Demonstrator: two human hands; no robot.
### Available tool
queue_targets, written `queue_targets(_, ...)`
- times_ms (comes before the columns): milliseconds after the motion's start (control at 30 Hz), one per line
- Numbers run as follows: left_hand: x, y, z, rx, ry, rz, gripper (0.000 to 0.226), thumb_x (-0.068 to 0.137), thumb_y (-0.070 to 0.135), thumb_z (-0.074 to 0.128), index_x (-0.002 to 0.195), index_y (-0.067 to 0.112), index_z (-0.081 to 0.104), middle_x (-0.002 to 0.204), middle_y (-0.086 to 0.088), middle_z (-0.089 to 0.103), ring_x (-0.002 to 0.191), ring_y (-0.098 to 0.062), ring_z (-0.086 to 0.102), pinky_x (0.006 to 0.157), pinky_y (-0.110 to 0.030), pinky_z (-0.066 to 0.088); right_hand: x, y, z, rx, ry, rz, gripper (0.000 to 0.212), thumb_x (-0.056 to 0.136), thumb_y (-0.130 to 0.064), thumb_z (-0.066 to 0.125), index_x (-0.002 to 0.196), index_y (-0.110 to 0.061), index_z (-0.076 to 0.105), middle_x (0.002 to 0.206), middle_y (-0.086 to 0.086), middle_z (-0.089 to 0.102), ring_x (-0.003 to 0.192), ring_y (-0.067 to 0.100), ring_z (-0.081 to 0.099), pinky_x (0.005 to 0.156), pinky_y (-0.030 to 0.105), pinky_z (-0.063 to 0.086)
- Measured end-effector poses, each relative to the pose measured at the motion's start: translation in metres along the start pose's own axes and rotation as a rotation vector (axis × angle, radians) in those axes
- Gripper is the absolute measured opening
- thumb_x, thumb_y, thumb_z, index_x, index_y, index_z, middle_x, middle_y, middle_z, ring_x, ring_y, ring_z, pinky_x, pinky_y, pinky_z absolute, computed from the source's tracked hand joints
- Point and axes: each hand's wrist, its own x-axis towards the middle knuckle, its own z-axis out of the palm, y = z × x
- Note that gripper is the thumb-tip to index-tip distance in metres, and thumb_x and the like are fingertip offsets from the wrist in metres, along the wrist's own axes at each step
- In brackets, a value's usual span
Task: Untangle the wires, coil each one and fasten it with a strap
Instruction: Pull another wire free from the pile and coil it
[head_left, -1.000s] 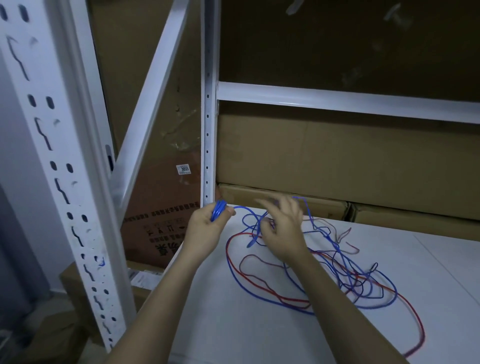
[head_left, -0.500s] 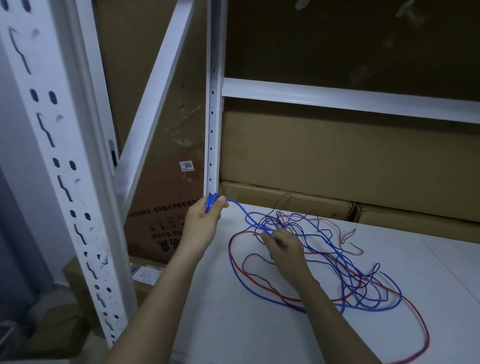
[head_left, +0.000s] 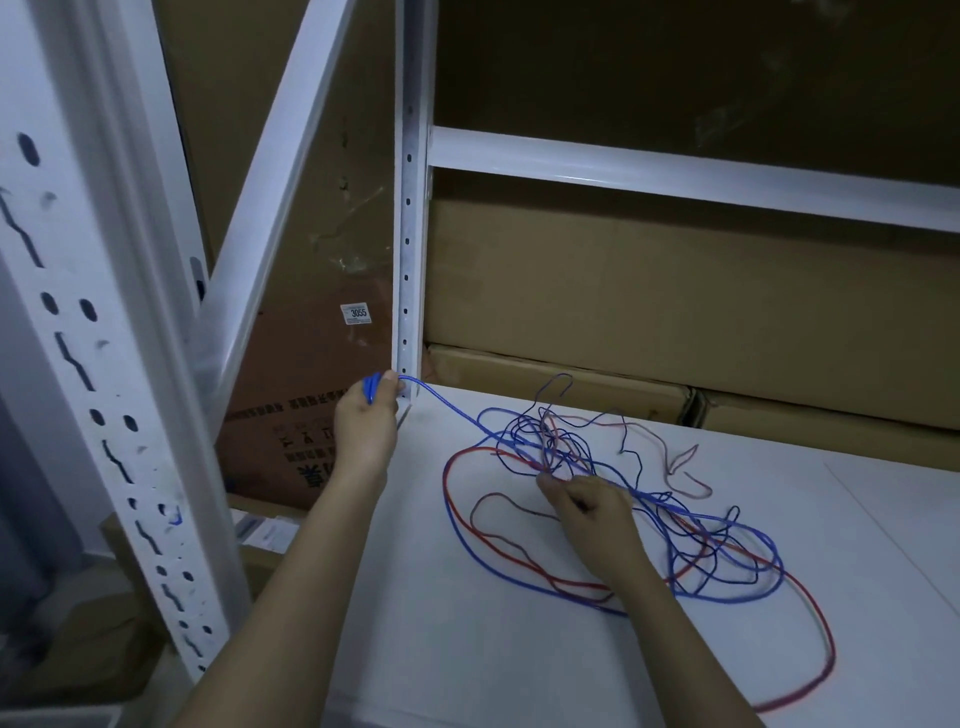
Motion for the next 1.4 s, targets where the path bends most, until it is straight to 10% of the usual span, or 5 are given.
queue_targets(333,-0.019,-0.006,0.020,0.040,-0.383,0.020,0.032,0.101,0.030,0.046,0.074,0.016,0.056,0.042,0.012,0.036,0.039,-0.003,0.030,0.044,-0.018,0.029,0.029,-0.019,-0.001,0.284,0.107,0.212,0.032,0.101,-0.004,0.033,0.123,-0.018,0.052,0.079,0.001,0.058,0.064,0.013,0.049,0.063,0.024,0.041)
queue_targets(700,-0.037,0.008,0.033,-0.333,-0.622,-0.133,0.034,0.104,0.025,0.036,0.074,0.012,0.046,0.052,0.003,0.035,0.042,-0.009,0.026,0.047,-0.021,0.021,0.024,-0.015,0.027,-0.337,-0.054,-0.162,0.019,0.096,-0.012,0.051,0.105,-0.006,0.067,0.090,0.013,0.068,0.085,0.033,0.059,0.073,0.041,0.048)
queue_targets(1067,-0.046,-0.017,0.055,0.209,-0.522,0.016,0.015,0.105,0.025,0.031,0.094,0.019,0.039,0.091,0.001,0.063,0.060,-0.012,0.058,0.067,-0.021,0.050,0.010,-0.017,0.010,-0.083,-0.117,-0.458,0.020,0.080,-0.023,0.049,0.083,-0.009,0.062,0.076,-0.001,0.053,0.077,0.002,0.033,0.065,0.015,0.024)
queue_targets(1233,-0.051,-0.034,0.058,0.482,-0.546,0.019,0.031,0.103,0.036,0.036,0.103,0.006,0.043,0.092,-0.018,0.061,0.080,-0.028,0.056,0.092,-0.052,0.047,0.021,-0.012,-0.004,-0.081,-0.075,-0.554,0.017,0.081,-0.016,0.050,0.086,-0.006,0.062,0.079,0.004,0.053,0.076,0.014,0.043,0.064,0.018,0.032)
queue_targets(1400,-0.066,-0.038,0.062,0.473,-0.521,0.066,0.027,0.103,0.032,0.038,0.084,0.013,0.041,0.080,-0.016,0.054,0.072,-0.019,0.049,0.081,-0.045,0.045,0.029,0.000,-0.011,-0.111,-0.072,-0.556,0.012,0.084,-0.010,0.055,0.087,-0.005,0.066,0.081,0.005,0.057,0.077,0.019,0.050,0.069,0.025,0.039)
